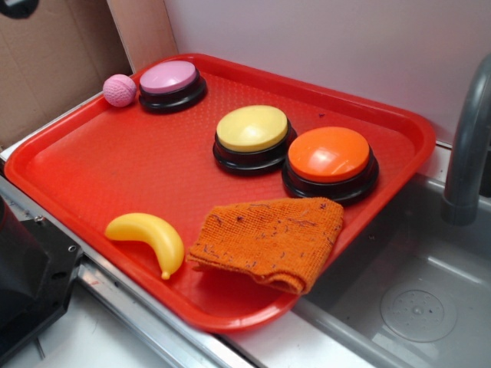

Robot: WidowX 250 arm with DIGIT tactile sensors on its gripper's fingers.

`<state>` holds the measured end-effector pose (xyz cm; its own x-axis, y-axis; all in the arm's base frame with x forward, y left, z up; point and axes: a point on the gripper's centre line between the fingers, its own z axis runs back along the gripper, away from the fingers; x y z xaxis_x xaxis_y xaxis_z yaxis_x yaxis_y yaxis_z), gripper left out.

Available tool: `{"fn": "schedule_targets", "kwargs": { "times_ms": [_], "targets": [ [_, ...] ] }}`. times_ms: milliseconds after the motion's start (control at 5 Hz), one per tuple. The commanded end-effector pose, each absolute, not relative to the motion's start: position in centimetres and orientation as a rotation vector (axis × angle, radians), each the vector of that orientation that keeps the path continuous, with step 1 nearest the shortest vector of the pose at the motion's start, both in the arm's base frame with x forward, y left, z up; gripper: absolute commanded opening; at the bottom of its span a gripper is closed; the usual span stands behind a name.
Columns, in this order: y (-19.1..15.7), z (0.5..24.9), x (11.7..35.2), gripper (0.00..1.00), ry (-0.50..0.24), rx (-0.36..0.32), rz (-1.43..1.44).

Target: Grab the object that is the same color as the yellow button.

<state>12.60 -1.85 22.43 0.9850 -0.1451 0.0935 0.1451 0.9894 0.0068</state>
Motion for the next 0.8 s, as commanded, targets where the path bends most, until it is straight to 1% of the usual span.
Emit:
{"fn": "schedule_targets", "kwargs": {
  "times_ms": [0, 200, 400, 600],
  "targets": [
    [-3.3, 18.3, 16.5, 1.0, -0.172, -0.018, -0.64],
    [-4.6, 15.1, 17.3, 1.0, -0.345, -0.056, -0.889],
    [-5.9, 12.9, 17.1, 1.0, -0.314, -0.055, -1.145],
    [-7.3, 10.3, 16.7, 1.0, -0.287, -0.064, -1.262]
  ]
}}
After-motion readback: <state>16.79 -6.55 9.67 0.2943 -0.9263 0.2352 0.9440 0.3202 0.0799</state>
